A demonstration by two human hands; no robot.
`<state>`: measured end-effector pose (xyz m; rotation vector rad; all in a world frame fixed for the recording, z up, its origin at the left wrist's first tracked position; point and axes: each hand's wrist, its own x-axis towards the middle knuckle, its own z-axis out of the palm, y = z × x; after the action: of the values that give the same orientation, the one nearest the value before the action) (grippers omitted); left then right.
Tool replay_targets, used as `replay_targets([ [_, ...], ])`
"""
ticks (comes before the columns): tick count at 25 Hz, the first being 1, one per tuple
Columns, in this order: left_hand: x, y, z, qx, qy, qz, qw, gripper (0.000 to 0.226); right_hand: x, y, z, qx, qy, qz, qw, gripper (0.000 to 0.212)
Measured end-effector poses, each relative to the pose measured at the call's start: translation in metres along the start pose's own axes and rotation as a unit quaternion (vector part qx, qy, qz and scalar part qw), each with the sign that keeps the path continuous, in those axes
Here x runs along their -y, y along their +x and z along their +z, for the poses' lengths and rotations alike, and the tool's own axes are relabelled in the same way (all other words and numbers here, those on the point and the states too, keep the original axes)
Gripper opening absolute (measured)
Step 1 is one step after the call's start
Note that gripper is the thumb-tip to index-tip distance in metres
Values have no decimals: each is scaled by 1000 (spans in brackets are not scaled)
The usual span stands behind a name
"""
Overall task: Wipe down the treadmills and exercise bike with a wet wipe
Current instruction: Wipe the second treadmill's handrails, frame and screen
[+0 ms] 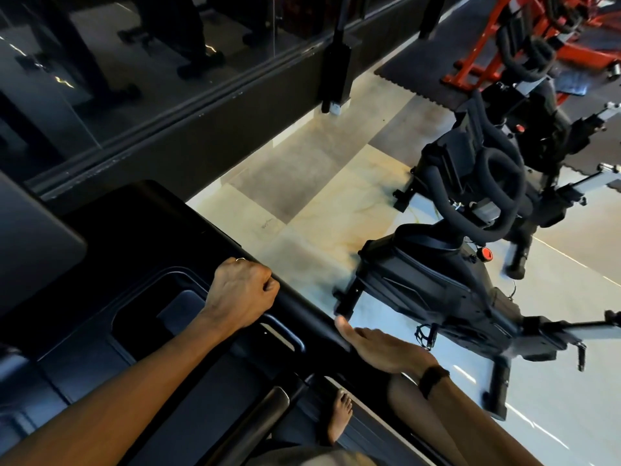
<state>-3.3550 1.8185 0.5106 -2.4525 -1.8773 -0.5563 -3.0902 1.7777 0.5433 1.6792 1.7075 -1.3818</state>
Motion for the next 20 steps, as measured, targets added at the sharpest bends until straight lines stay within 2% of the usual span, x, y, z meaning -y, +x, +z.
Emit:
replay_targets([
  [2,0,2,1,-9,8,9,1000,33,8,-30,7,-16,-23,-11,1000,86],
  [3,0,3,2,-3,8,13,1000,33,17,-33,12,-29,-26,-32,999,86],
  [5,1,3,3,18,15,12,1000,35,35,-19,23,-67,-35,-116,990,106],
  [7,2,2,3,21,12,8,1000,36,48,1,32,-92,-5,-146,985,100],
  [9,3,1,1,13,8,10,1000,38,35,8,32,-116,39,-108,987,94],
  [11,2,1,0,11,7,13,1000,40,12,-8,34,-124,12,-35,992,96],
  [13,1,0,0,11,4,16,1000,39,3,-32,46,-155,-80,21,984,110],
  [15,0,1,-1,15,8,15,1000,40,18,-48,66,-186,-164,24,968,134],
  [17,1,1,-2,24,12,13,1000,45,43,-42,81,-200,-202,-31,958,140],
  [20,-1,-1,-7,34,16,10,999,46,60,-10,74,-222,-135,-139,956,125],
])
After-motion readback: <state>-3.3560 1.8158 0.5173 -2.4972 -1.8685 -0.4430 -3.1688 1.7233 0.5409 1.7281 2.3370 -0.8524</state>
